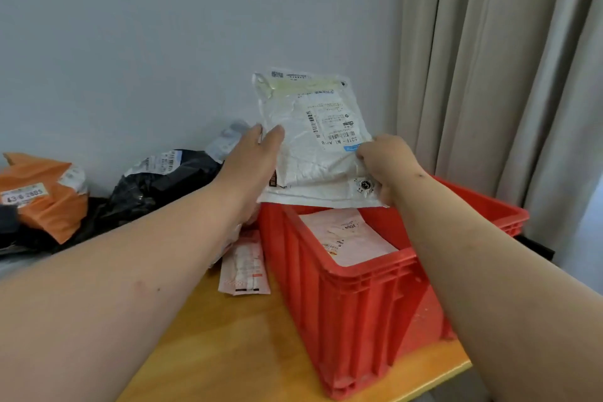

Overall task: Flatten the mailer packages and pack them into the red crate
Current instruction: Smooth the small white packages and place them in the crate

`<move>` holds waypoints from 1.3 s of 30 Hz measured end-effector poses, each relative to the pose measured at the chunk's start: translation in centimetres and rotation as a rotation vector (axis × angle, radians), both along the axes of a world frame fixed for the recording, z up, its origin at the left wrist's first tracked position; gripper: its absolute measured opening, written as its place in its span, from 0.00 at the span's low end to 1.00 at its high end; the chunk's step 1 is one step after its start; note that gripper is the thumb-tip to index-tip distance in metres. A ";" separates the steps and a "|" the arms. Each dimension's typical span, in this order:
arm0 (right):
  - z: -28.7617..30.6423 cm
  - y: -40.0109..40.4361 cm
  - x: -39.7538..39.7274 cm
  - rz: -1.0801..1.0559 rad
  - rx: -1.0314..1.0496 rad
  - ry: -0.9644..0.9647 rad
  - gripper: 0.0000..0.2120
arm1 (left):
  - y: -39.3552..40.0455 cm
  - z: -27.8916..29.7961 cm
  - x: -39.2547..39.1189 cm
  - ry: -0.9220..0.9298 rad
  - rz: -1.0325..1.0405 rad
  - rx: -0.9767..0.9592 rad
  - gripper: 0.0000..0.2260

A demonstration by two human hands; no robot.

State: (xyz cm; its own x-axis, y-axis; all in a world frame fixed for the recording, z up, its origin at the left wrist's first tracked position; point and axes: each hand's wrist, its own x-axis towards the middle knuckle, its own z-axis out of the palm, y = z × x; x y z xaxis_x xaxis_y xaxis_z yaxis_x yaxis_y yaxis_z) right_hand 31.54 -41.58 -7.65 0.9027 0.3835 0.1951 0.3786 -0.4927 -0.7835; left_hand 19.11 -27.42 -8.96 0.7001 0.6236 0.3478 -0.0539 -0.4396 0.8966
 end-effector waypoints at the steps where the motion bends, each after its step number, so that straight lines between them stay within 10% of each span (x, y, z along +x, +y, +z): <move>1: 0.2 -0.4 0.3 -0.061 -0.171 -0.062 0.11 | -0.5 0.2 0.8 0.022 -0.067 -0.006 0.23; 5: -0.5 -1.3 3.4 -0.084 -0.386 -0.112 0.12 | -1.3 -0.7 4.1 0.151 -0.161 0.184 0.35; 8: -1.4 -1.5 5.0 -0.073 -0.206 0.049 0.06 | -1.1 -1.5 6.1 0.324 -0.092 0.457 0.27; 13: -2.7 -0.7 6.2 0.006 -0.472 0.108 0.02 | 0.2 -2.8 8.9 0.780 -0.025 0.786 0.18; 18: -4.0 1.5 6.7 0.086 -0.615 0.040 0.25 | 1.3 -3.9 9.8 1.164 -0.058 0.978 0.27; 21: -4.6 1.6 6.6 0.138 -0.625 0.033 0.37 | 2.4 -4.7 9.2 1.095 -0.027 0.908 0.35; 29: -3.4 2.7 2.3 0.291 -0.569 -0.122 0.28 | 4.4 -5.5 4.2 0.645 0.071 0.701 0.28; 39: -2.6 9.3 -8.3 0.462 -0.341 -0.293 0.17 | 7.4 -7.2 -5.7 0.698 0.147 0.633 0.23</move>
